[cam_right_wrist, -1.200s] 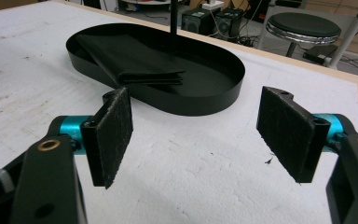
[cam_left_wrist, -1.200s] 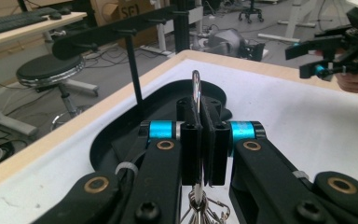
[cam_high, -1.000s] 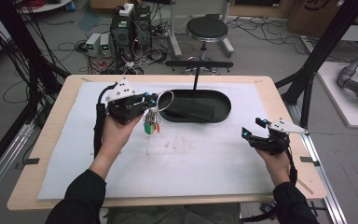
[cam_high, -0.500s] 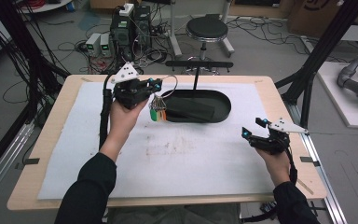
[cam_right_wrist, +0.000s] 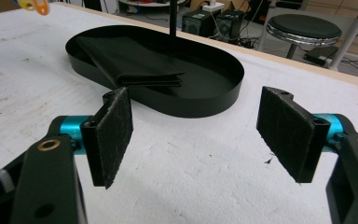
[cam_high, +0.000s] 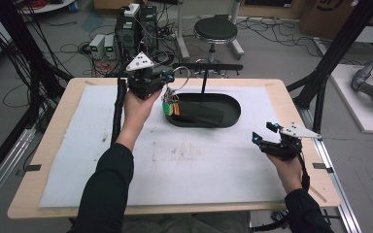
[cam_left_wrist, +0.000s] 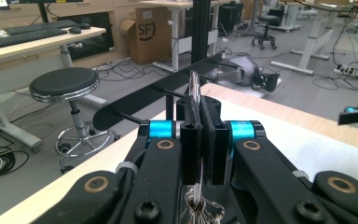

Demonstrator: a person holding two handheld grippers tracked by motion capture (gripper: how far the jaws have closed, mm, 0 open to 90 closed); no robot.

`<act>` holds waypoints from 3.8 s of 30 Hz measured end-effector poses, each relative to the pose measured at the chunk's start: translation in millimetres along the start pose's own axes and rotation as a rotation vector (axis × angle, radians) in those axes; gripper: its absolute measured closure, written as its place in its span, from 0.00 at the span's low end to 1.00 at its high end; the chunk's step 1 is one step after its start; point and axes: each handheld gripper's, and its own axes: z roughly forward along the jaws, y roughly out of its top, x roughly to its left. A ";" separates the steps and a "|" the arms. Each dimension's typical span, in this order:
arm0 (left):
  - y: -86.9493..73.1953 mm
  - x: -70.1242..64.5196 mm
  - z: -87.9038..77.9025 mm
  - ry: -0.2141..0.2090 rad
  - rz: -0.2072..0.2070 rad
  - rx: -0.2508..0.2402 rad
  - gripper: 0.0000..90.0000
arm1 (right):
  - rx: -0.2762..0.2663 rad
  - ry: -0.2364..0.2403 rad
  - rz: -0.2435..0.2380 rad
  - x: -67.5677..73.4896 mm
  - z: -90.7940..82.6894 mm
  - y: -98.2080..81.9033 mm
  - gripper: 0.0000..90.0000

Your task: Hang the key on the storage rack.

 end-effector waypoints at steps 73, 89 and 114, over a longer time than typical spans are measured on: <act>-110.3 -49.0 -130.5 0.100 0.052 0.092 0.29 | -0.022 -0.026 0.037 -1.8 -7.4 0.2 0.30; -153.4 -33.4 -172.0 0.204 0.013 0.075 0.29 | -0.016 -0.056 0.043 -1.5 -0.8 2.9 0.30; -155.0 -25.8 -170.3 0.249 0.004 0.095 0.29 | -0.001 -0.058 0.042 -1.5 -4.0 0.8 0.30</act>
